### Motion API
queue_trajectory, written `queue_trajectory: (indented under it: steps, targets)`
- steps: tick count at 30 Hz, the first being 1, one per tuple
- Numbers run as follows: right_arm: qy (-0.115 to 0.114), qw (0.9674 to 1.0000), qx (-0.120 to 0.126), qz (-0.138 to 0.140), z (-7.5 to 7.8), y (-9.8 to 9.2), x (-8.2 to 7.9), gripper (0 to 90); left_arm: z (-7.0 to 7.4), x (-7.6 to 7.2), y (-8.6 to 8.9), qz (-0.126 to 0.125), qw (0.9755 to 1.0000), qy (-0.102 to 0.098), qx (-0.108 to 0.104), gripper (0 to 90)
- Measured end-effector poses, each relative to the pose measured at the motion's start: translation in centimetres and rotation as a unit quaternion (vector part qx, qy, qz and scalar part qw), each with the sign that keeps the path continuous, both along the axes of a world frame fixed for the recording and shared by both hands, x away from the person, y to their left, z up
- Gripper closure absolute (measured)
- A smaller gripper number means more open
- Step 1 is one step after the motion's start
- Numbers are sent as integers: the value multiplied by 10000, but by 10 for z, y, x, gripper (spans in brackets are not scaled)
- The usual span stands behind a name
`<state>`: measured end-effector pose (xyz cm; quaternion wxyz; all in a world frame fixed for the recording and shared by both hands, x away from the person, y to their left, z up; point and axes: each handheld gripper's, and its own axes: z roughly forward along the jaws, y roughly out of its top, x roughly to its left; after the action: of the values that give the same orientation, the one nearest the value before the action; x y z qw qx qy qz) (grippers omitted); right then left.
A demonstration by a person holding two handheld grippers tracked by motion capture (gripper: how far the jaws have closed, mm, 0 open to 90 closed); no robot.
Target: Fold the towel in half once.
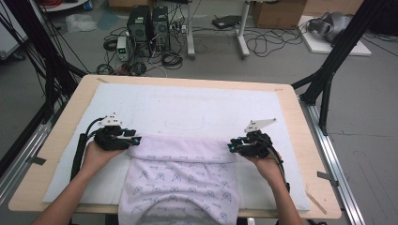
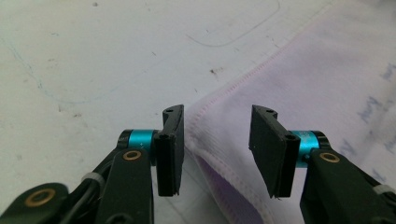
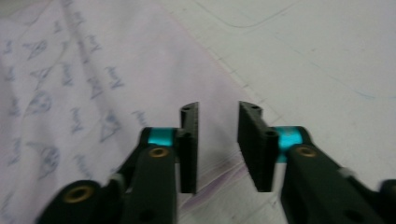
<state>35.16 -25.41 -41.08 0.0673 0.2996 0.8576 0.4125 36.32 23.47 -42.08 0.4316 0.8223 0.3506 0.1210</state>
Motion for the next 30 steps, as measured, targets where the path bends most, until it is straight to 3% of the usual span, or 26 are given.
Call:
queue_trajectory:
  steps: [2, 5, 7, 8, 11, 17, 20, 21, 23, 26, 28, 30]
  targets:
    - [122, 9998, 93, -92, -4, -1, 8, 585, -1, 5, -3, -7, 10000, 57, -12, 559]
    - [358, 9992, 148, -56, -13, 3, 16, 560, -5, 11, -9, -221, 9996, 171, 67, 693]
    - [483, 9987, 98, 86, -17, 6, 18, 652, -7, 11, -12, -338, 9991, 220, 119, 819]
    - [542, 9983, 84, 186, -17, 8, 17, 746, -7, 11, -12, -389, 9989, 218, 149, 835]
    - [385, 9980, -1, 493, -13, 11, 13, 889, -3, 7, -12, -419, 9990, 93, 153, 848]
    - [209, 9985, 130, 483, 1, 6, 4, 894, 13, -1, -7, -383, 9992, -147, -8, 845]
    - [128, 9989, 89, 451, 5, 3, 1, 894, 14, -3, -7, -438, 9989, -144, 20, 841]
    - [118, 9991, 57, 393, 5, 3, 1, 886, 13, -3, -7, -436, 9990, -128, 54, 831]
    - [108, 9999, -43, 94, 2, 2, 6, 744, 11, -1, -9, -395, 9992, -66, 28, 757]
    - [252, 9997, -50, -60, -4, 6, 18, 605, 7, 2, -12, -370, 9993, -29, 88, 698]
    - [361, 9992, -148, -120, -7, 14, 28, 522, 3, 4, -14, -421, 9990, 30, 113, 729]
    - [486, 9986, -190, -93, -11, 21, 37, 523, -1, 6, -17, -510, 9984, 116, 214, 795]
